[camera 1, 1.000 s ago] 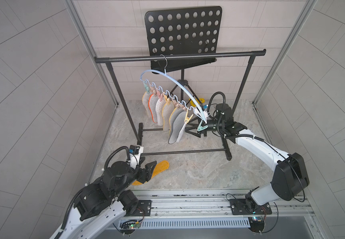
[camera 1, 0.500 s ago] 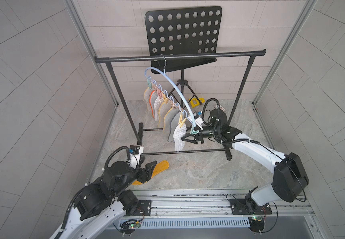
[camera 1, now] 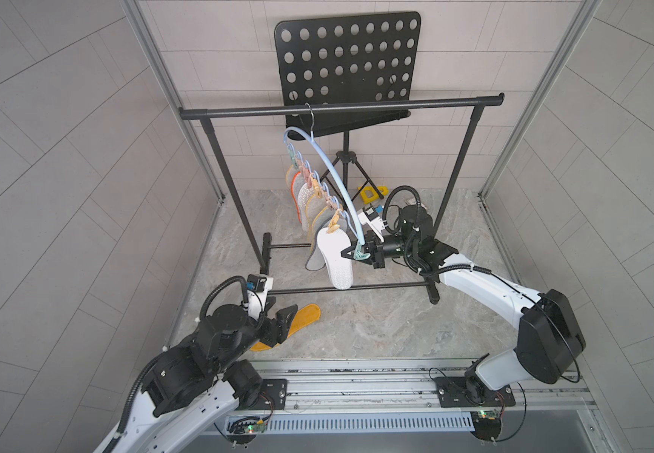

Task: Take the shoe insoles off the hanger
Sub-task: Remove the insole from the hanger, then open the clamp at the hanger.

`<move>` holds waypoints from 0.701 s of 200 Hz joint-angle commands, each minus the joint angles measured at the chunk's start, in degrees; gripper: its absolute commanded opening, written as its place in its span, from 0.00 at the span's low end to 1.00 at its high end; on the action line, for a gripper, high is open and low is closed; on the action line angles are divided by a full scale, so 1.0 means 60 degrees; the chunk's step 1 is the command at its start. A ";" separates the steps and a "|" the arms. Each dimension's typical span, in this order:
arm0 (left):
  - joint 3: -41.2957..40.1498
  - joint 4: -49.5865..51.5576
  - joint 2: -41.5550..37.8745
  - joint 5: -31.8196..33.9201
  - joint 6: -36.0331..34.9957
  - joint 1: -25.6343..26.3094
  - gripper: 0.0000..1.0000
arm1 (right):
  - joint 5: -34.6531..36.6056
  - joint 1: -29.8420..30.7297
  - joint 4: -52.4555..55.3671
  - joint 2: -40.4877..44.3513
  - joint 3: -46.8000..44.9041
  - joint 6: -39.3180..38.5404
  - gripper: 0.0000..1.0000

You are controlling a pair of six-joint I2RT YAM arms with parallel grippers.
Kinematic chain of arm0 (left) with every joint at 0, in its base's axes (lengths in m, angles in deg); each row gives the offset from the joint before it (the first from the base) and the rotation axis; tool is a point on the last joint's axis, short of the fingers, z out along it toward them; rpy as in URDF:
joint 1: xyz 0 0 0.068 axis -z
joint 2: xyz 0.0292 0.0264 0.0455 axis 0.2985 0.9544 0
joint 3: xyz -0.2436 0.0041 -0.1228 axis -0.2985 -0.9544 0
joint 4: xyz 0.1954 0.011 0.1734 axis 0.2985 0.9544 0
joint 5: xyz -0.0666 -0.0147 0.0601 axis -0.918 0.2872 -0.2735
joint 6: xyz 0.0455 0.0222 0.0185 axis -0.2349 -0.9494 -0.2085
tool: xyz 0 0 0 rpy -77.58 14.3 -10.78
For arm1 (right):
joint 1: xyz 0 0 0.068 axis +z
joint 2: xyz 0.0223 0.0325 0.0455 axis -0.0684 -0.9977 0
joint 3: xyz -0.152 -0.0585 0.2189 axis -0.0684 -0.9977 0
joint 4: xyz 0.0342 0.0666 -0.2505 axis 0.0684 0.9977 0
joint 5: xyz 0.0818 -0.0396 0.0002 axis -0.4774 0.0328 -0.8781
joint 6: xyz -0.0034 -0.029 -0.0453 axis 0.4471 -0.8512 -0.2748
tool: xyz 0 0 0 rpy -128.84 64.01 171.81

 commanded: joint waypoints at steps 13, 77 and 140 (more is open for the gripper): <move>0.0061 -0.0433 0.0338 -0.0269 -0.0224 0.0049 0.73 | -0.0547 0.0024 0.0337 0.0218 0.0047 0.0021 0.03; 0.2769 -0.2019 0.4282 -0.1050 -0.1335 0.0036 0.79 | -0.0697 -0.0106 0.2643 0.1120 -0.0228 -0.1462 0.02; 0.5491 -0.2035 0.6351 -0.1667 -0.2776 -0.1212 0.84 | -0.0684 -0.0213 0.2911 0.1706 -0.0472 -0.1521 0.02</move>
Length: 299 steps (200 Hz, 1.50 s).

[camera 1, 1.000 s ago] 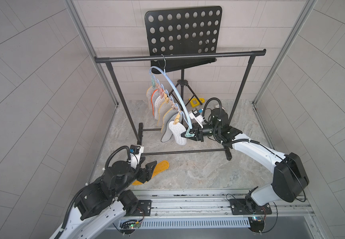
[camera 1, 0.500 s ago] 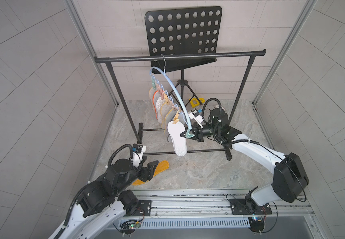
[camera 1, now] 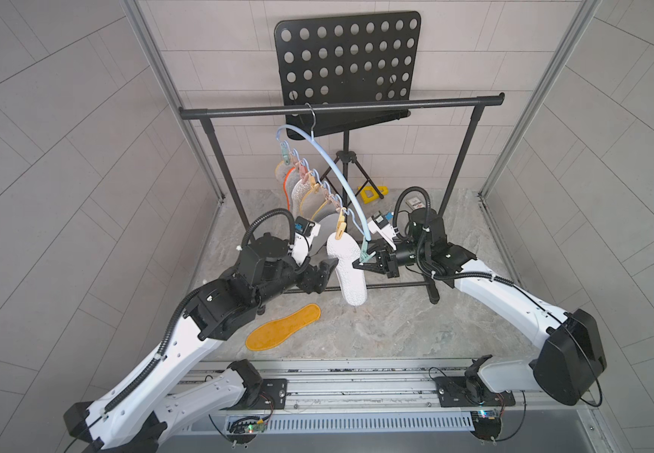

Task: Take the shoe insoles off the hanger
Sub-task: Open the clamp at the hanger.

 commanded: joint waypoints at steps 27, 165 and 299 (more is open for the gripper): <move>0.1214 -0.0583 0.1003 -0.1796 -0.0244 -0.1409 0.84 | -0.0175 -0.0004 0.0614 0.0607 -0.0271 -0.0544 0.02; 0.2430 0.1547 0.1281 -0.3517 -0.2179 -0.1875 0.84 | -0.0141 -0.0005 0.0587 0.0751 -0.0222 -0.0312 0.02; 0.2975 0.0191 0.2754 -0.6007 -0.1945 -0.1866 0.78 | -0.0179 0.0060 0.0602 0.0451 -0.0127 -0.0294 0.02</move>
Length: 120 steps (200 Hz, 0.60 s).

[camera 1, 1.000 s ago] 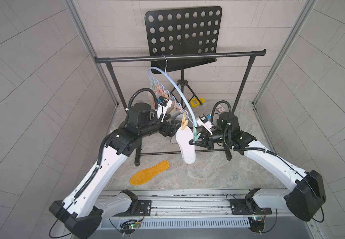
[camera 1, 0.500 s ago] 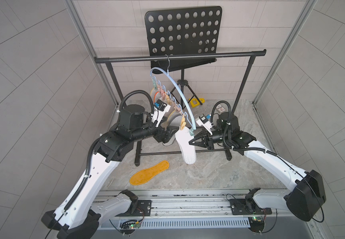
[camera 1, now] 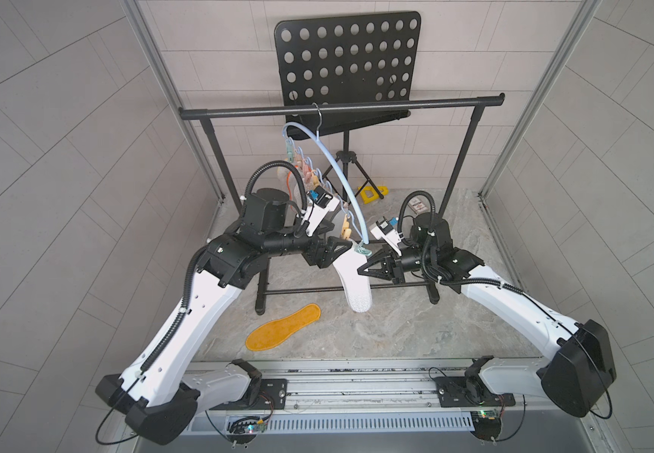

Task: Take the shoe insoles off the hanger
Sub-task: Open the clamp at the hanger.

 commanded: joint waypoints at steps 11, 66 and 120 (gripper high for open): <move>0.0314 -0.0775 0.0278 -0.0813 0.0030 0.0021 0.76 | -0.0146 0.0096 0.0008 -0.0060 0.0205 -0.0130 0.01; -0.0015 -0.1173 0.0110 -0.0992 0.0243 0.0021 0.54 | -0.0159 0.0097 0.0037 -0.0072 0.0193 -0.0109 0.01; -0.0052 -0.1233 0.0144 -0.0795 0.0445 0.0017 0.25 | -0.0095 0.0111 0.0067 -0.0074 0.0137 -0.0110 0.01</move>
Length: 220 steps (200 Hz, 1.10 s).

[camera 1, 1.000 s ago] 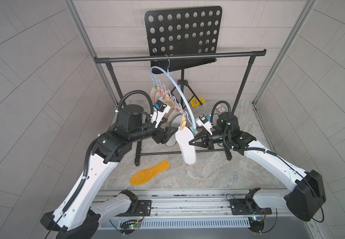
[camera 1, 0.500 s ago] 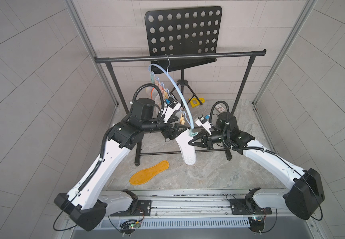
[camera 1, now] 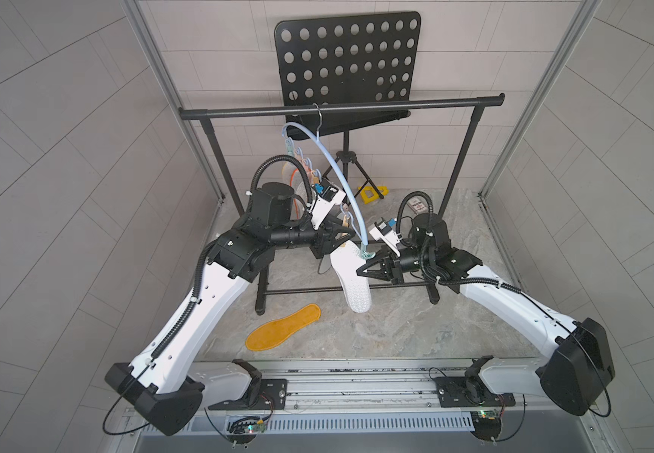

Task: Take the shoe insoles off the hanger
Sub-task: Open the clamp at the hanger, then place the insole at the center of the board.

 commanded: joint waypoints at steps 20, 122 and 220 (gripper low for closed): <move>-0.0049 -0.0250 -0.0103 0.0277 0.0108 0.0016 0.20 | 0.0398 0.0061 0.0503 0.0063 0.0084 -0.0333 0.01; -0.0042 -0.0707 0.0068 0.1557 0.0754 0.0013 0.23 | 0.8443 0.2065 0.4955 0.3658 -0.2774 -0.2540 0.00; 0.0037 -0.0859 0.0134 0.1513 0.1246 0.0014 0.23 | 1.3906 0.5794 0.4107 -0.0750 -0.0564 -0.9645 0.00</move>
